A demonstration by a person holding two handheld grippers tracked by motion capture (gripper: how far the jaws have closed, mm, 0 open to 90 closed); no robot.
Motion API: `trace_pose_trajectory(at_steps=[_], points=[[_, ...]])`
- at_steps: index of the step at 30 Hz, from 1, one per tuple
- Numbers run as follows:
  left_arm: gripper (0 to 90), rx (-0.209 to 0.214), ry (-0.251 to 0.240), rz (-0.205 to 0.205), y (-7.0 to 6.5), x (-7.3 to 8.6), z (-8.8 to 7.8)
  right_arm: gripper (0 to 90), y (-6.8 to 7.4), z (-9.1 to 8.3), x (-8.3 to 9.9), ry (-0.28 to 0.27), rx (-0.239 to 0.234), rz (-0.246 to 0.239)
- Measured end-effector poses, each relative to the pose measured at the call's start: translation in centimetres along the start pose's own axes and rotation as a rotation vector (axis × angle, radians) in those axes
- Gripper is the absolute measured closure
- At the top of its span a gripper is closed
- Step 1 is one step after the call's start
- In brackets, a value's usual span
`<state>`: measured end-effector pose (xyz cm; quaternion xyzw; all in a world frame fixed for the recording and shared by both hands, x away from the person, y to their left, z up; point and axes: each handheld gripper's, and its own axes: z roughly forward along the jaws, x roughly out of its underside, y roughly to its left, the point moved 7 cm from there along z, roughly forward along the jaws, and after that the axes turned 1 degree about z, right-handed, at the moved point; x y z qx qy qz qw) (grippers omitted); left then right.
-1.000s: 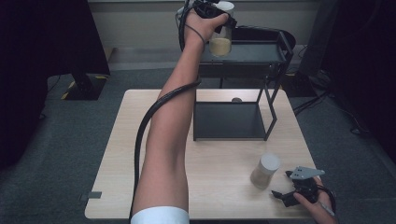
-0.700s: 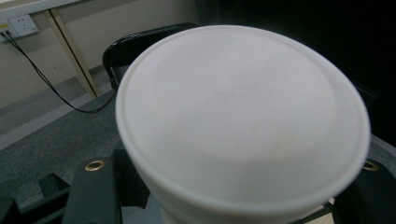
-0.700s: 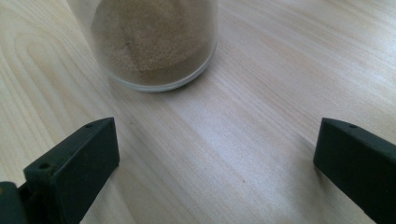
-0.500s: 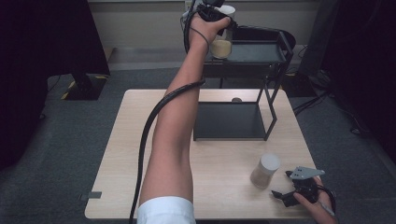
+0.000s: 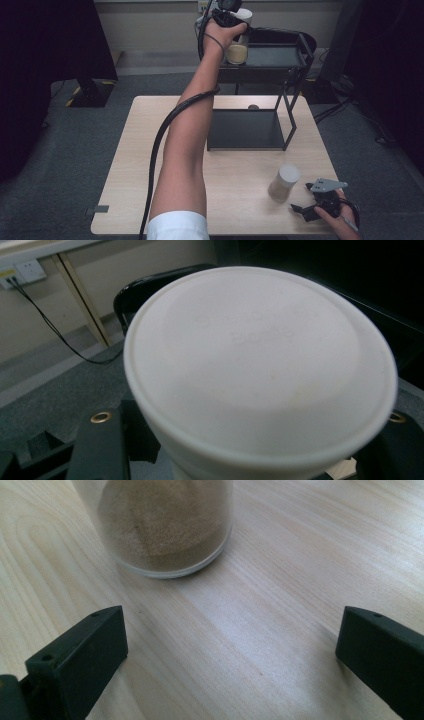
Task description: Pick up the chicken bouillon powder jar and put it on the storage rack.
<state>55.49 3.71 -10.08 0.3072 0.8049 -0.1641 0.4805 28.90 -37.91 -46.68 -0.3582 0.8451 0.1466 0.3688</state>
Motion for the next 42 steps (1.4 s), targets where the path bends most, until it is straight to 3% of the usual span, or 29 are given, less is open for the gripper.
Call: trace_pose_trajectory(at_steps=[5, 7, 12, 19, 27, 30, 42], points=[[34.5, 0.0, -0.01, -0.001, 0.0, 0.3, -0.1, 0.0, 0.0, 0.0, 0.0, 0.0, 0.0, 0.0], [33.6, 0.004, -0.01, -0.03, 0.1, 0.3, -0.1, 0.0, 0.0, 0.0, 0.0, 0.0, 0.0, 0.0], [12.2, 0.009, -0.015, -0.089, 0.2, 0.8, -0.3, 0.0, 0.0, 0.0, 0.0, 0.0, 0.0, 0.0], [4.4, 0.043, -0.03, -0.108, 0.0, 1.5, -1.3, 0.0, 0.0, 0.0, 0.0, 0.0, 0.001, -0.001], [0.1, 0.083, -0.053, -0.112, -0.5, 2.8, -2.7, 0.0, 0.0, 0.0, 0.0, 0.0, 0.001, -0.001], [0.3, 0.096, -0.042, -0.096, -0.6, 3.1, -3.0, 0.0, 0.0, 0.0, 0.0, 0.0, 0.001, -0.001], [0.9, 0.175, -0.07, -0.058, -1.5, 6.0, -4.1, 0.0, 0.0, 0.0, 0.0, 0.0, 0.001, -0.002]])
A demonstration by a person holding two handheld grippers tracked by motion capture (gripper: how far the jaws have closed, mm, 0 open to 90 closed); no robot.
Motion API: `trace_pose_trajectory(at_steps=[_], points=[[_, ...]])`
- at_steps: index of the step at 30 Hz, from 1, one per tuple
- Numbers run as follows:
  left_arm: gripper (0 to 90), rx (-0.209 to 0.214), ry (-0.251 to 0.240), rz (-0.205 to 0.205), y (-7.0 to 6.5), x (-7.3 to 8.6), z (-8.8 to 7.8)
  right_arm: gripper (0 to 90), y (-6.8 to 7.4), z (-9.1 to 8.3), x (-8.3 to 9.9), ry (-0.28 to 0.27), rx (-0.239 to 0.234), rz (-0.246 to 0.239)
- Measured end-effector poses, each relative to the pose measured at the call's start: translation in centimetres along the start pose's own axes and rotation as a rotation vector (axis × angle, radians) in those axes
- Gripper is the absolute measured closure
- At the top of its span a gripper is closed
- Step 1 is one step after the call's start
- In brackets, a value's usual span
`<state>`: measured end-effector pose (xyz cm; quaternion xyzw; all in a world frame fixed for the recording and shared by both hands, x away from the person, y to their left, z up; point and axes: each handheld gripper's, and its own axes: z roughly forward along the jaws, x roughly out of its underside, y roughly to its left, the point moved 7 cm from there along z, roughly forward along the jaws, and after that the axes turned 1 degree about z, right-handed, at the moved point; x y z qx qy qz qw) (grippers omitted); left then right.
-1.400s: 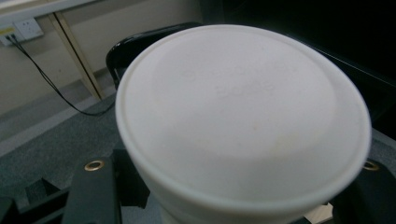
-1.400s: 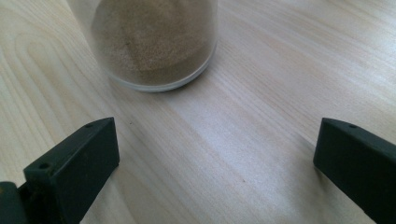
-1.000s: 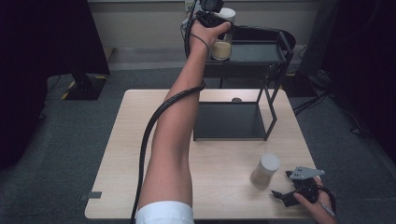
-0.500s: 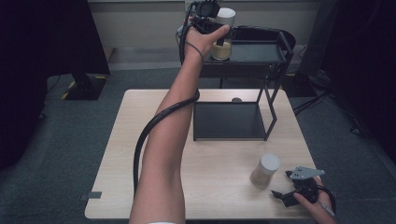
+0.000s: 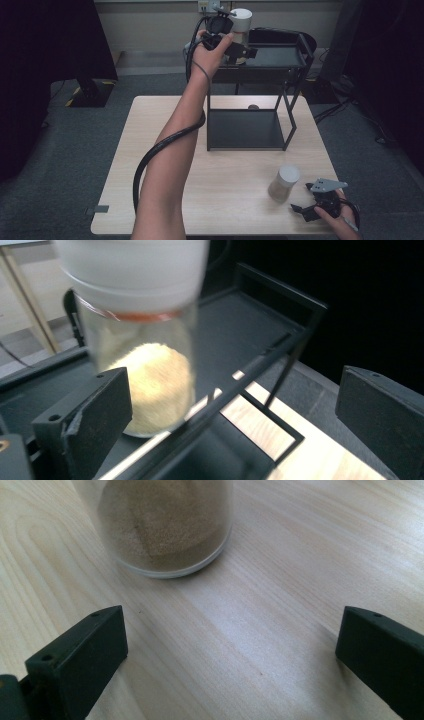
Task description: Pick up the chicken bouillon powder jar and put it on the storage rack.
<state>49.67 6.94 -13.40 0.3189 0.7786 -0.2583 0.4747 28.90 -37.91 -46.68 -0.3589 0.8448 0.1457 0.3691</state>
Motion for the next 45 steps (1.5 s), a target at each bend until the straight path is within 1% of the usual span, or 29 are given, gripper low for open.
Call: trace_pose_trajectory(at_steps=[2, 5, 7, 8, 11, 13, 14, 15, 19, 21, 23, 24, 26, 29, 31, 32, 35, 38, 42, 43, 45], points=[[0.9, 0.013, -0.007, -0.009, -0.1, 0.5, -0.1, 0.0, 0.0, 0.0, 0.0, 0.0, 0.0, 0.0], [0.9, 0.024, -0.013, -0.008, -0.2, 1.2, -0.3, 0.0, 0.0, 0.0, 0.0, 0.0, 0.0, 0.0], [0.9, 0.025, -0.003, 0.013, -0.4, 1.4, -0.4, 0.0, 0.0, 0.0, 0.0, 0.0, 0.0, 0.0], [0.9, 0.023, -0.005, 0.02, -0.4, 1.6, -0.5, 0.0, 0.0, 0.0, 0.0, 0.0, 0.0, 0.0], [0.9, 0.03, -0.008, 0.03, -0.6, 2.1, -0.7, 0.0, 0.0, 0.0, 0.0, -0.001, 0.0, 0.0], [0.9, 0.036, -0.006, 0.048, -0.6, 2.4, -0.9, 0.0, 0.0, 0.0, 0.0, -0.001, 0.0, 0.0], [0.9, 0.037, -0.008, 0.049, -0.7, 2.7, -0.9, 0.0, 0.0, 0.0, 0.0, -0.001, 0.0, 0.0], [0.9, 0.047, -0.01, 0.052, -0.7, 2.9, -1.0, 0.0, 0.0, 0.0, 0.0, -0.001, 0.0, -0.001], [0.9, 0.057, -0.013, 0.054, -0.9, 3.9, -1.2, 0.0, 0.0, 0.0, 0.0, 0.0, 0.0, 0.0], [0.9, 0.073, -0.011, 0.06, -0.9, 4.5, -1.2, 0.0, 0.0, 0.0, 0.0, 0.0, 0.0, 0.0], [0.9, 0.077, -0.029, 0.051, -0.9, 5.3, -1.4, 0.0, 0.0, 0.0, 0.0, 0.0, 0.0, 0.0], [0.9, 0.087, -0.03, 0.048, -0.8, 5.6, -1.4, 0.0, 0.0, 0.0, 0.0, -0.001, 0.0, -0.001], [0.9, 0.081, -0.027, 0.048, -0.9, 6.3, -1.6, 0.0, 0.0, 0.0, 0.0, 0.0, 0.0, -0.001], [1.0, 0.088, -0.026, 0.044, -0.7, 7.2, -1.7, 0.0, 0.0, 0.0, 0.0, -0.001, 0.0, 0.0], [1.0, 0.081, -0.023, 0.049, -0.7, 7.8, -1.8, 0.0, 0.0, 0.0, 0.0, -0.001, 0.0, 0.0], [1.0, 0.086, -0.02, 0.051, -0.6, 8.0, -1.8, 0.0, 0.0, 0.0, 0.0, -0.001, 0.0, 0.0], [1.1, 0.081, -0.011, 0.065, -0.5, 8.8, -1.9, 0.0, 0.0, 0.0, 0.0, -0.001, 0.0, 0.0], [1.1, 0.082, 0.0, 0.07, -0.4, 9.5, -1.9, 0.0, 0.0, 0.0, 0.0, -0.001, 0.0, 0.0], [1.6, 0.083, 0.015, 0.062, -0.4, 10.8, -1.6, 0.0, 0.0, 0.0, 0.0, 0.0, 0.0, 0.0], [1.7, 0.09, 0.014, 0.057, -0.4, 11.1, -1.6, 0.0, 0.0, 0.0, 0.0, -0.001, 0.0, 0.0], [1.7, 0.091, 0.017, 0.06, -0.4, 11.6, -1.5, 0.0, 0.0, 0.0, 0.0, -0.001, 0.0, 0.001]])
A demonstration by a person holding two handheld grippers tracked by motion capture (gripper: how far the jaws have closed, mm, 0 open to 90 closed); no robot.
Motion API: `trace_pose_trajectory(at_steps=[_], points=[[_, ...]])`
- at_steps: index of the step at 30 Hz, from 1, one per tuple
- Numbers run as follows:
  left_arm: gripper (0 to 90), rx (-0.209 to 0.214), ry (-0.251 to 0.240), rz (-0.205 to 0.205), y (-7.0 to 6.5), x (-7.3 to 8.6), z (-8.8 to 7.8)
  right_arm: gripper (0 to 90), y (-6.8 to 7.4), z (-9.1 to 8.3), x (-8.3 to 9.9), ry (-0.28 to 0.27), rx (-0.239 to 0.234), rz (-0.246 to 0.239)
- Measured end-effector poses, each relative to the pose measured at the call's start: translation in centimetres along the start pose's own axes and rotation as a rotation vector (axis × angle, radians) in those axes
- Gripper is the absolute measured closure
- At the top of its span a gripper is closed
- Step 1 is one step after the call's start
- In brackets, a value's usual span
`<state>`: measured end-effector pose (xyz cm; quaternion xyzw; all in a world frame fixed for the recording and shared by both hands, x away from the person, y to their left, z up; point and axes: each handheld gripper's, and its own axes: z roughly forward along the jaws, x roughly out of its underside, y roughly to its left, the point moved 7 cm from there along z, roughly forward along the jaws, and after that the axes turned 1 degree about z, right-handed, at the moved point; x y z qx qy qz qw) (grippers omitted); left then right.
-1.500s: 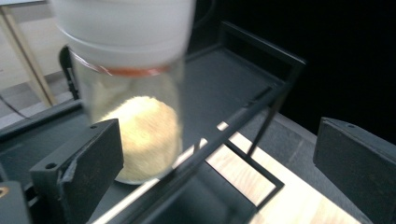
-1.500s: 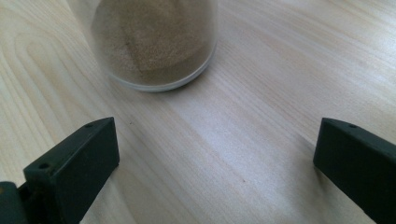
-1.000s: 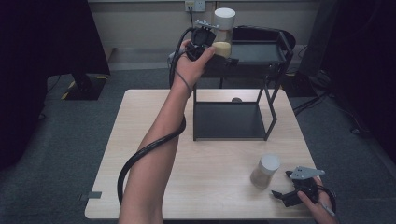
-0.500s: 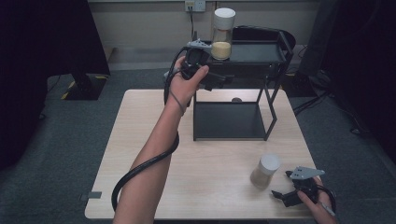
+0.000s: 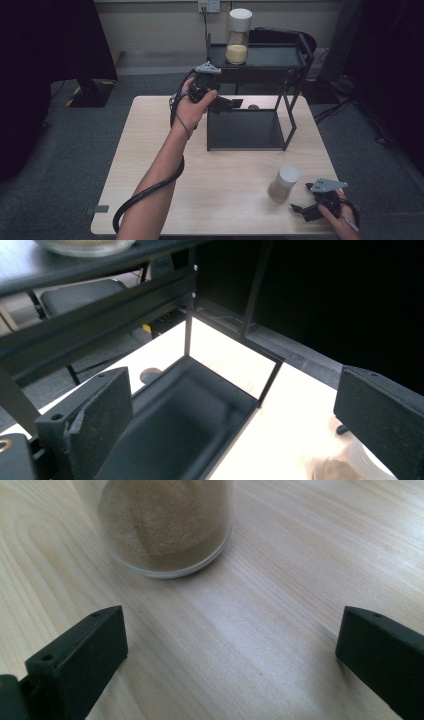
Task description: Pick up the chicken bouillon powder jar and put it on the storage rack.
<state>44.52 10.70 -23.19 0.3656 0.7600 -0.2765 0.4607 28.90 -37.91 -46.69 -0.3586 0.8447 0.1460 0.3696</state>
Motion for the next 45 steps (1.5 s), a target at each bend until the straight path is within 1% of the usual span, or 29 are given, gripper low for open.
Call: trace_pose_trajectory(at_steps=[6, 8, 13, 15, 17, 19, 20, 22, 24, 26, 29, 30, 31, 32, 33, 35, 37, 38, 45], points=[[1.6, 0.004, 0.003, 0.0, -0.1, 1.7, 0.3, 0.0, 0.0, 0.0, 0.0, 0.0, 0.0, 0.0], [1.7, 0.007, 0.007, 0.007, 0.0, 2.2, 0.3, 0.0, 0.0, 0.0, 0.0, 0.0, 0.0, 0.0], [1.7, 0.003, 0.016, -0.01, 0.2, 3.8, 0.0, 0.0, 0.0, 0.0, 0.0, 0.0, 0.0, 0.0], [1.7, -0.007, 0.022, -0.018, 0.3, 4.4, -0.1, 0.0, 0.0, 0.0, 0.0, 0.0, 0.0, 0.0], [1.6, 0.0, 0.023, -0.026, 0.4, 5.1, -0.2, 0.0, 0.0, 0.0, 0.0, 0.0, 0.0, 0.0], [1.7, -0.004, 0.029, -0.033, 0.5, 5.7, -0.3, 0.0, 0.0, 0.0, 0.0, 0.0, 0.0, 0.0], [1.7, -0.003, 0.028, -0.037, 0.6, 6.0, -0.4, 0.0, 0.0, 0.0, 0.0, 0.0, 0.0, 0.0], [1.8, -0.017, 0.027, -0.048, 0.6, 6.6, -0.5, 0.0, 0.0, 0.0, 0.0, 0.0, 0.0, 0.0], [1.9, -0.017, 0.025, -0.058, 0.7, 7.1, -0.7, 0.0, 0.0, 0.0, 0.0, 0.0, 0.0, 0.0], [1.9, -0.017, 0.021, -0.061, 0.7, 7.6, -0.9, 0.0, 0.0, 0.0, 0.0, 0.0, 0.0, 0.0], [1.9, -0.027, 0.032, -0.056, 0.8, 8.3, -1.0, 0.0, 0.0, 0.0, 0.0, 0.0, 0.0, 0.0], [1.9, -0.041, 0.034, -0.046, 0.7, 8.5, -1.1, 0.0, 0.0, 0.0, 0.0, 0.0, 0.0, 0.0], [1.9, -0.047, 0.022, -0.048, 0.7, 8.9, -1.1, 0.0, 0.0, 0.0, 0.0, 0.0, 0.0, 0.0], [1.9, -0.041, 0.016, -0.052, 0.9, 9.2, -1.2, 0.0, 0.0, 0.0, 0.0, 0.0, 0.0, -0.001], [1.9, -0.044, 0.014, -0.057, 0.9, 9.5, -1.3, 0.0, 0.0, 0.0, 0.0, 0.0, 0.0, 0.0], [1.9, -0.046, 0.02, -0.046, 0.9, 10.0, -1.3, 0.0, 0.0, 0.0, 0.0, 0.0, 0.0, 0.0], [1.9, -0.054, 0.024, -0.045, 0.8, 10.6, -1.4, 0.0, 0.0, 0.0, 0.0, 0.0, 0.0, 0.0], [1.9, -0.049, 0.024, -0.047, 0.9, 10.9, -1.5, 0.0, 0.0, 0.0, 0.0, 0.0, 0.0, -0.001], [1.9, -0.054, 0.028, -0.078, 1.1, 13.2, -1.6, 0.0, 0.0, 0.0, 0.0, 0.0, 0.0, -0.001]])
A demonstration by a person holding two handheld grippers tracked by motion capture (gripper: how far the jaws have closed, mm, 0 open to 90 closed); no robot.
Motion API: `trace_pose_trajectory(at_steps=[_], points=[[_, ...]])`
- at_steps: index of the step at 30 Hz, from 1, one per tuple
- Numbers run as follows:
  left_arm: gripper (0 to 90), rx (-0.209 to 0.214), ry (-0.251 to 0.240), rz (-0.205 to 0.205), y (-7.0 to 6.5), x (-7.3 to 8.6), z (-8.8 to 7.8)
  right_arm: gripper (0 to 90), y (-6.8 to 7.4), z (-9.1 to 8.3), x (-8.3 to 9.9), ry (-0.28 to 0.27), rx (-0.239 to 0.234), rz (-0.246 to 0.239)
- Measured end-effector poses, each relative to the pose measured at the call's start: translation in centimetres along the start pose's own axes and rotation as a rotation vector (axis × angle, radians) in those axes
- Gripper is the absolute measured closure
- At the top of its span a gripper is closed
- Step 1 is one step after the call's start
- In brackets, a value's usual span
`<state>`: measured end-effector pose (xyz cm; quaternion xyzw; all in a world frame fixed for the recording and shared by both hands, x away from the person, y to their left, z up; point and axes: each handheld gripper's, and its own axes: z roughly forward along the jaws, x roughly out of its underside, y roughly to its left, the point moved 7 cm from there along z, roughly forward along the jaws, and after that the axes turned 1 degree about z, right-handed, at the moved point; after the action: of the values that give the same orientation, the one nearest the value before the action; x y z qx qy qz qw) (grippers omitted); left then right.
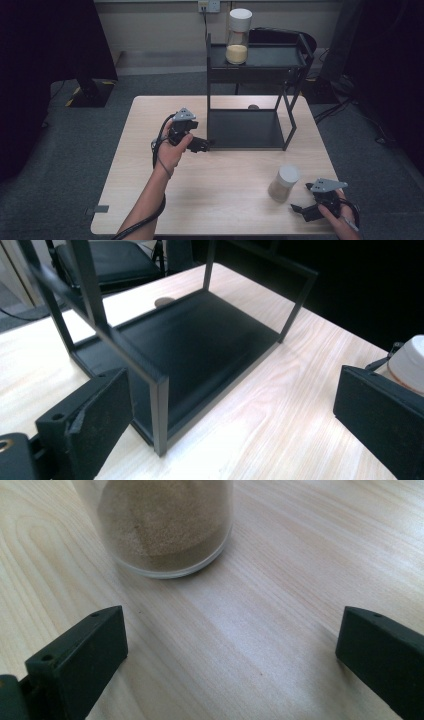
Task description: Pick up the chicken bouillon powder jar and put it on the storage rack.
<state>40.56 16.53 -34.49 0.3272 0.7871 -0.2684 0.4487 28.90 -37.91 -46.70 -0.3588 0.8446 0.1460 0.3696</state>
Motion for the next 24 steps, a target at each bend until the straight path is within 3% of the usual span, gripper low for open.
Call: trace_pose_trajectory(at_steps=[9, 18, 24], points=[[1.9, -0.027, 0.02, 0.003, 0.4, 3.1, 0.3, 0.0, 0.0, 0.0, 0.0, 0.0, 0.0, 0.0], [1.9, -0.014, 0.041, -0.015, 0.7, 6.1, 0.9, 0.0, 0.0, 0.0, 0.0, 0.0, 0.0, 0.0], [1.9, -0.028, 0.06, -0.024, 0.8, 8.1, 1.0, 0.0, 0.0, 0.0, 0.0, 0.0, 0.0, 0.0]])
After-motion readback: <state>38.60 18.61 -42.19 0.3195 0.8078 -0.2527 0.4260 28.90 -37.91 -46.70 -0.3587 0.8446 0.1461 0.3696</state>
